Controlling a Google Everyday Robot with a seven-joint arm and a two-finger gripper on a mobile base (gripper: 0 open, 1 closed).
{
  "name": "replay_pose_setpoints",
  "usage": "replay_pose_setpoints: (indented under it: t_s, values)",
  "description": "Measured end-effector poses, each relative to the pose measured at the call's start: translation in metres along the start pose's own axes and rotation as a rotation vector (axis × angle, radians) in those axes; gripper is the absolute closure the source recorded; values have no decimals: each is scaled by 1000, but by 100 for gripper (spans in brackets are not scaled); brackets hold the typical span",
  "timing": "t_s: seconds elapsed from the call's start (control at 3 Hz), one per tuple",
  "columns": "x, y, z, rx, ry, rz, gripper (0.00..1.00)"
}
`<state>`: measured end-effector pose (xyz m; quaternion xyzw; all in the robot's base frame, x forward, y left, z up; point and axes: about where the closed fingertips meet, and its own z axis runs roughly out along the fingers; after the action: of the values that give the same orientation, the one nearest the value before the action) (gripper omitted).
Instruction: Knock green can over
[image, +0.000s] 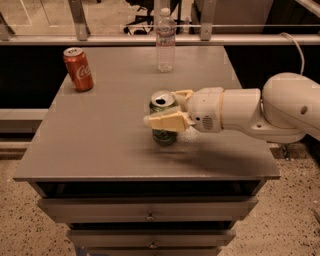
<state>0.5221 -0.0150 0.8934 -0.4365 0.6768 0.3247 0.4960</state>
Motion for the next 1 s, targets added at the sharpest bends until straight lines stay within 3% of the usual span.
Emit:
replay_pose_setpoints:
  t_s: [0.33, 0.67, 1.0]
  values:
    - [-5, -6, 4, 16, 8, 2, 70]
    - [-38, -9, 1, 19, 67, -60, 93]
    - [-58, -18, -7, -7, 299, -113, 100]
